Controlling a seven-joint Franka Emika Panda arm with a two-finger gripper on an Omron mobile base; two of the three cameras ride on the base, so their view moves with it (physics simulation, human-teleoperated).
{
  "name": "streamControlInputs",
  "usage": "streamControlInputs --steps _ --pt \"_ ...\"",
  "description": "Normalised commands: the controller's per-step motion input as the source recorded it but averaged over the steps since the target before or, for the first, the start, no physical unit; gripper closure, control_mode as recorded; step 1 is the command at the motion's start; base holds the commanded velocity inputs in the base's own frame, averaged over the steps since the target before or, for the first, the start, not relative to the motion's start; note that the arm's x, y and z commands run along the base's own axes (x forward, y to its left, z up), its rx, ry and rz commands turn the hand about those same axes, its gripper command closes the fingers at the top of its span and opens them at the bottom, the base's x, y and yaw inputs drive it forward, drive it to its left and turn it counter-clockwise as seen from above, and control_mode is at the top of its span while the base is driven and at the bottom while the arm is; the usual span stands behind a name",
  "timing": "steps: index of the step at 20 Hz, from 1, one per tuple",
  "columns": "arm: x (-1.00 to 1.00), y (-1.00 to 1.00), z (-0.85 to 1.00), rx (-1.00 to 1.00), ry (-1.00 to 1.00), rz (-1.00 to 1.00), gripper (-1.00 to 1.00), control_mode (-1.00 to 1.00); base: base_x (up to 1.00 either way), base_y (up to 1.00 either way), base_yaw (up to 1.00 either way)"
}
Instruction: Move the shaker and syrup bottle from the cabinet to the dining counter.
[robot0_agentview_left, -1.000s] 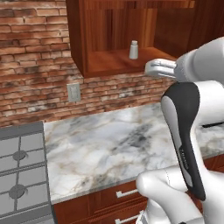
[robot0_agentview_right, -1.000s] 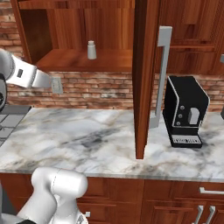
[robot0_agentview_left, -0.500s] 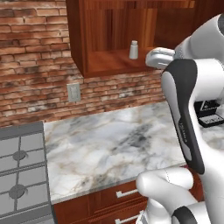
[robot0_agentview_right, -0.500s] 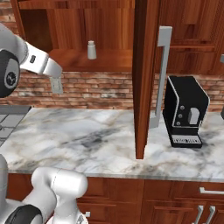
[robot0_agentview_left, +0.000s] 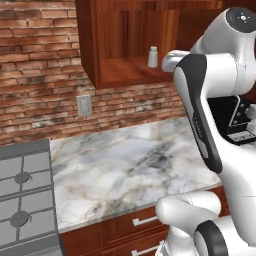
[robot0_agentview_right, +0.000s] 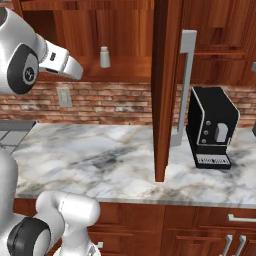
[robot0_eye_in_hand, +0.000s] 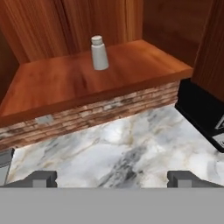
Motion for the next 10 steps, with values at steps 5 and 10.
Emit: streamControlInputs --steps 5,10 --pt "0.44 -0.10 -0.14 -0.09 -0.08 0.11 -1.00 -1.00 0.00 0.00 0.00" --pt "0.36 -0.02 -0.06 -0.12 -0.24 0.14 -1.00 -1.00 0.00 0.00 0.00"
